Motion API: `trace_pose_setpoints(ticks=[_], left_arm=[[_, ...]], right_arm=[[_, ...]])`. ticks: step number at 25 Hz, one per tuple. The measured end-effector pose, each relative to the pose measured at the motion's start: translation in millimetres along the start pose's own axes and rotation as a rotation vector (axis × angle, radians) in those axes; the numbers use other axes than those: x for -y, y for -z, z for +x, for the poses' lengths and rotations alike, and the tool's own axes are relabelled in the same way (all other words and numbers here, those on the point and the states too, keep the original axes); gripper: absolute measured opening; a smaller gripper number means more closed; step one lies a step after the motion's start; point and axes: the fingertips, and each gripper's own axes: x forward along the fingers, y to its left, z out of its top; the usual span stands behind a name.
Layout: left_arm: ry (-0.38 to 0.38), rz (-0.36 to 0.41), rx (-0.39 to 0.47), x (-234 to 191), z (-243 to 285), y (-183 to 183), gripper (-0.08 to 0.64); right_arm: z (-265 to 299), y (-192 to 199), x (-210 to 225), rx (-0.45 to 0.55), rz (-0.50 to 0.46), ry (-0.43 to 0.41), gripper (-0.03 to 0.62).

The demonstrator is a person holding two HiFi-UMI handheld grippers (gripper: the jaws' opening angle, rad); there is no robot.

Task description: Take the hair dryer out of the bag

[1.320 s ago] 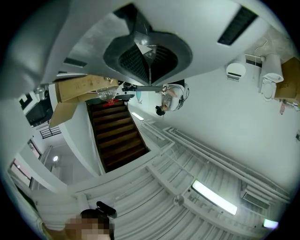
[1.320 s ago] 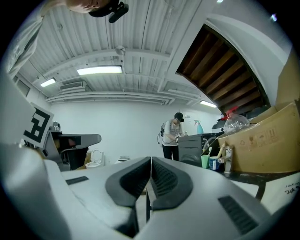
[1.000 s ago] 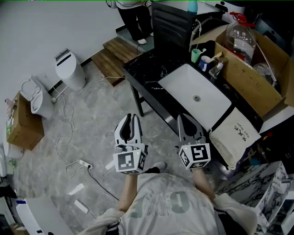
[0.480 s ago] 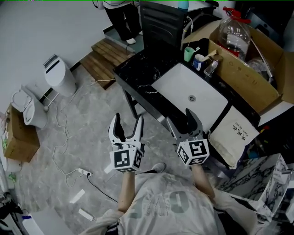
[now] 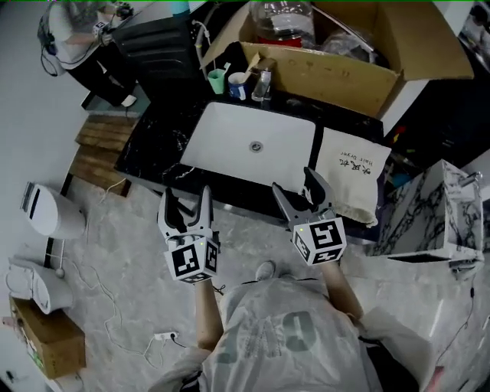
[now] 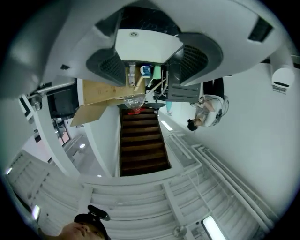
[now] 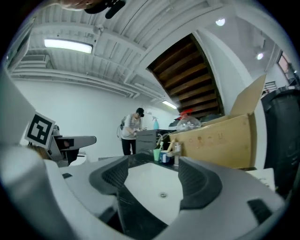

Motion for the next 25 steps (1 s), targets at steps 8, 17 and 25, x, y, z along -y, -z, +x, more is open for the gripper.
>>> trace_pose_setpoints(ticks=[8, 17, 25], left_arm=[[0.383, 0.044, 0.005, 131, 59, 8, 0.331], [0.739, 0.087, -0.013, 274, 44, 20, 0.331], [0.890, 0.283, -0.025, 317, 25, 39, 0.331]], right_arm=[[-89, 8, 107, -0.016, 0.012, 0.394, 0.324], [-186, 33, 161, -0.077, 0.048, 0.646, 0.324], [-206, 45, 172, -0.101, 0.074, 0.670, 0.324]])
